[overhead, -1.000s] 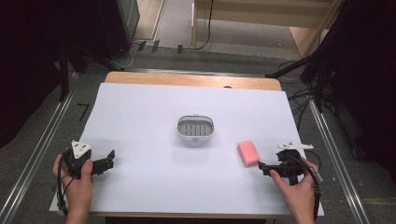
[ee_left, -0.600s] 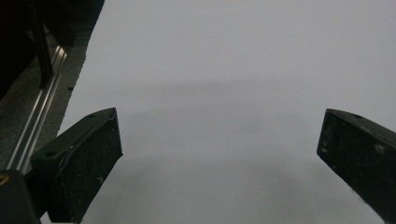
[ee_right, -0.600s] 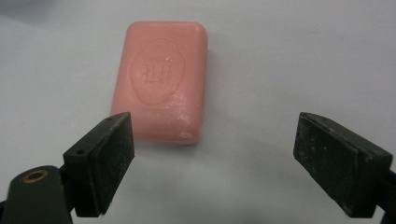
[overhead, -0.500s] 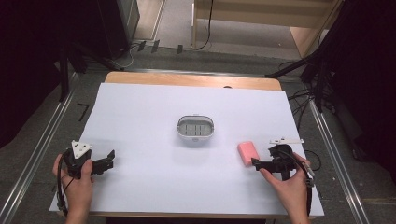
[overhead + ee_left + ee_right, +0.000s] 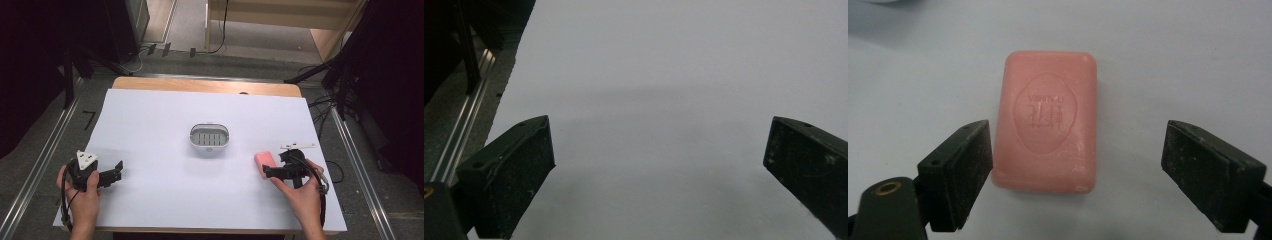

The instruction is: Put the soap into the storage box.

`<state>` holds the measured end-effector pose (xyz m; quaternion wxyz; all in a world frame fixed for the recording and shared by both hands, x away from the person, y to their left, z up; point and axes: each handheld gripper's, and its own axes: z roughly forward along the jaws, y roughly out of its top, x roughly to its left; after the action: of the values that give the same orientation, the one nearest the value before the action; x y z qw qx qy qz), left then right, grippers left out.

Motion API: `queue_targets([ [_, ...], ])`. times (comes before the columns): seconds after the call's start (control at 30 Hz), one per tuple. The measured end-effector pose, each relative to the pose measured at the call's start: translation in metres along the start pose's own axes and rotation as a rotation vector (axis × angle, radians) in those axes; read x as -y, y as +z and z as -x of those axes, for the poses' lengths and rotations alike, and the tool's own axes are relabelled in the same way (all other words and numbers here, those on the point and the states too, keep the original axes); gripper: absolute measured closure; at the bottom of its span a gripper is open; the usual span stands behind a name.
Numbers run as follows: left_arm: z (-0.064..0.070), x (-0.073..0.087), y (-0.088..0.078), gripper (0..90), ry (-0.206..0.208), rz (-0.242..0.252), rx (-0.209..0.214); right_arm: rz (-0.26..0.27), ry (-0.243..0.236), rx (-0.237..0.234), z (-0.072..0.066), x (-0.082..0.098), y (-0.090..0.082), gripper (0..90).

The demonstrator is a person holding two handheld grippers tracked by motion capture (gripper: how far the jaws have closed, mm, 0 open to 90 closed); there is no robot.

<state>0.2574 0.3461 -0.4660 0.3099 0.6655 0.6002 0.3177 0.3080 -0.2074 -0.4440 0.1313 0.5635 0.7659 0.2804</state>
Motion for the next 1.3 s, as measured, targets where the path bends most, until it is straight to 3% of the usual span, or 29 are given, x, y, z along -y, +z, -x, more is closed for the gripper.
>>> queue_targets([
  [1.0, -0.001, 0.0, 0.0, 0.1, -0.005, -0.003, 0.006, -0.053, 0.023, 0.046, -0.015, -0.013, 0.022, 21.7],
  [1.3, -0.001, 0.0, 0.0, 0.1, -0.006, -0.002, 0.008, -0.071, 0.029, 0.045, -0.016, -0.018, 0.025, 28.7],
])
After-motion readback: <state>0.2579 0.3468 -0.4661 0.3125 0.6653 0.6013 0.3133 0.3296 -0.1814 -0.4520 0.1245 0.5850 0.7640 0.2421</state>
